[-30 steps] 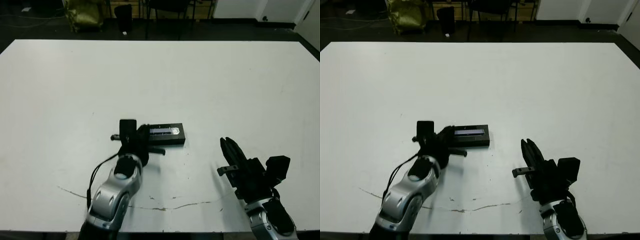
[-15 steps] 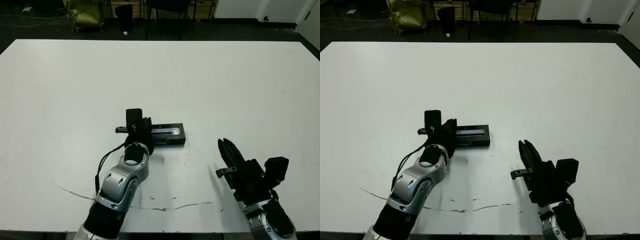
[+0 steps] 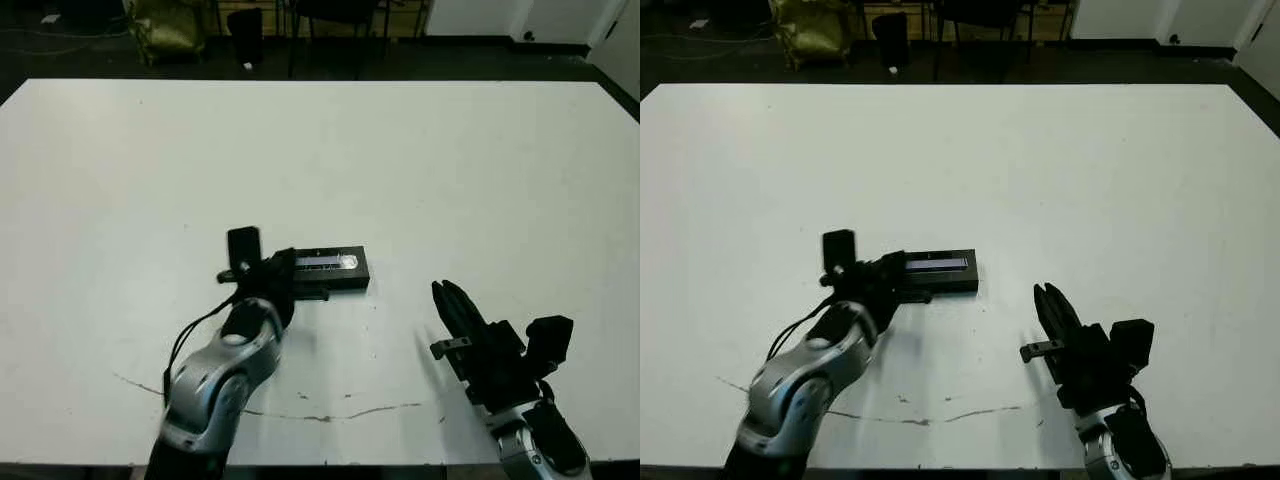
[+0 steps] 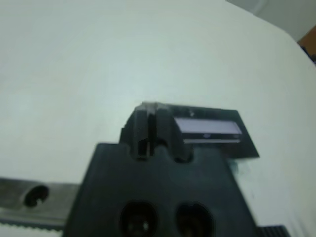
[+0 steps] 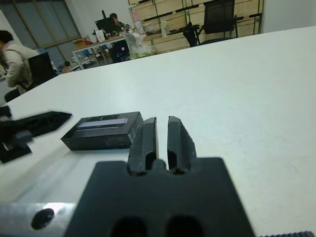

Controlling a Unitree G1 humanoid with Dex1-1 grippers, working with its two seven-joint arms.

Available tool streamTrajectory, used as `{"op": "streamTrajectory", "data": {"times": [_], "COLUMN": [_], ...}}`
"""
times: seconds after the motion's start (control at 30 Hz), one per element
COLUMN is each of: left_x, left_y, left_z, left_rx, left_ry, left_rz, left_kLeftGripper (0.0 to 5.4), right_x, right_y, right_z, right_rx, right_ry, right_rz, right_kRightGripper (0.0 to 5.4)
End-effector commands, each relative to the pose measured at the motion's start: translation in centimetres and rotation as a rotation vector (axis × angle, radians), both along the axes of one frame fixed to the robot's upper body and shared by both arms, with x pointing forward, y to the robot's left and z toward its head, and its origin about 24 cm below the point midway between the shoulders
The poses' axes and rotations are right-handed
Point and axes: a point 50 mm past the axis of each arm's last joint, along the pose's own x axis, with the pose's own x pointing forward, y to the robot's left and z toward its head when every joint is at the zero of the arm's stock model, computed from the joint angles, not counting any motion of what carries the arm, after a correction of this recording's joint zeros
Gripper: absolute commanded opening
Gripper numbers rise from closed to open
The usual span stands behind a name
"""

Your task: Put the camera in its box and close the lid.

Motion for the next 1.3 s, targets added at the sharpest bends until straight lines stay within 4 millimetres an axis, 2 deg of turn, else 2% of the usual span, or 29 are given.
{"op": "streamTrajectory", "data": {"times": [0.03, 0.2, 0.4, 0.57, 0.73, 1.03, 1.2, 1.3], "left_x": [0.0, 0.5, 0.4, -0.8, -2.3, -4.1, -4.1, -3.7], "left_y": [1.3, 4.0, 6.1, 7.9, 9.6, 11.2, 11.4, 11.7], "left_z": [1.3, 2.8, 3.3, 3.9, 4.5, 3.0, 1.9, 2.0], "left_rx": [-0.053, -0.071, -0.080, -0.125, -0.008, 0.088, 0.120, 0.129], "left_ry": [-0.059, -0.131, -0.198, -0.301, -0.448, -0.655, -0.697, -0.682], "left_rz": [0.053, 0.132, 0.178, 0.198, 0.195, 0.264, 0.305, 0.314], "left_kLeftGripper": [0.01, 0.01, 0.01, 0.01, 0.01, 0.01, 0.01, 0.01], "right_x": [-0.1, -0.1, 0.0, 0.0, 0.1, 1.3, 2.2, 2.8], "right_y": [-0.3, -0.4, -0.3, -0.5, -0.6, -1.2, -1.4, -1.5], "right_z": [-0.5, -0.5, -0.5, -0.4, 0.2, 1.7, 2.5, 2.6], "right_rx": [-0.006, -0.015, 0.011, 0.012, -0.015, -0.018, -0.049, -0.057], "right_ry": [0.023, 0.030, 0.030, 0.028, 0.002, -0.072, -0.097, -0.123], "right_rz": [-0.001, -0.006, 0.002, 0.002, -0.018, -0.044, -0.059, -0.064], "right_kRightGripper": [0.00, 0.00, 0.00, 0.00, 0.00, 0.00, 0.00, 0.00]}}
